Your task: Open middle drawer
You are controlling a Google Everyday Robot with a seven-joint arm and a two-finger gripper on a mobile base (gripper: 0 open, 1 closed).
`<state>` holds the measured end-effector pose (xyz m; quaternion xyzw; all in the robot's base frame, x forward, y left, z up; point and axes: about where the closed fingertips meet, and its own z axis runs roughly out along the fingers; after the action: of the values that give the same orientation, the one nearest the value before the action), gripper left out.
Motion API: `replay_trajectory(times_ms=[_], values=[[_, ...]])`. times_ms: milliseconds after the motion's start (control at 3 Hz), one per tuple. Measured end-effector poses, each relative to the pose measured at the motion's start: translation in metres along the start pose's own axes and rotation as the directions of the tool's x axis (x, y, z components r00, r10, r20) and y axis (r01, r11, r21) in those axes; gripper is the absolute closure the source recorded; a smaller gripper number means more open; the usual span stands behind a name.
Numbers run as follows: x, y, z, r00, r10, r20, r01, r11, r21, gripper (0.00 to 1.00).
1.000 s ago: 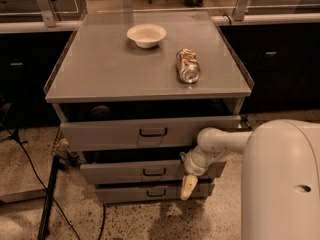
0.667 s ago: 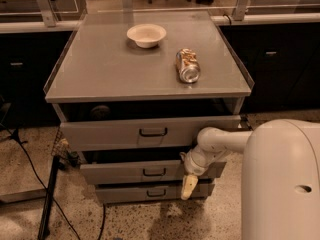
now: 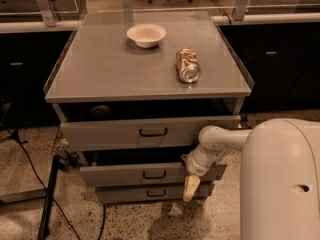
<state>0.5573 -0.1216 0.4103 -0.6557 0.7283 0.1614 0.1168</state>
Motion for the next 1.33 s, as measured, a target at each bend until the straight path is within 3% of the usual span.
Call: replay_trajectory(times_ms=[333, 667, 1000, 1333], values=[[0.01, 0.014, -0.005, 0.999, 0.038, 0.004, -0.038, 0.9967, -0.072, 0.0], [0.008, 0.014, -0.007, 0.999, 0.038, 0.004, -0.038, 0.9967, -0.072, 0.0], [0.024, 0.037, -0.016, 0.989, 0.126, 0.074, -0.114, 0.9832, -0.142, 0.0], [0.021, 0.037, -0.018, 0.989, 0.128, 0.076, -0.116, 0.9828, -0.144, 0.0]])
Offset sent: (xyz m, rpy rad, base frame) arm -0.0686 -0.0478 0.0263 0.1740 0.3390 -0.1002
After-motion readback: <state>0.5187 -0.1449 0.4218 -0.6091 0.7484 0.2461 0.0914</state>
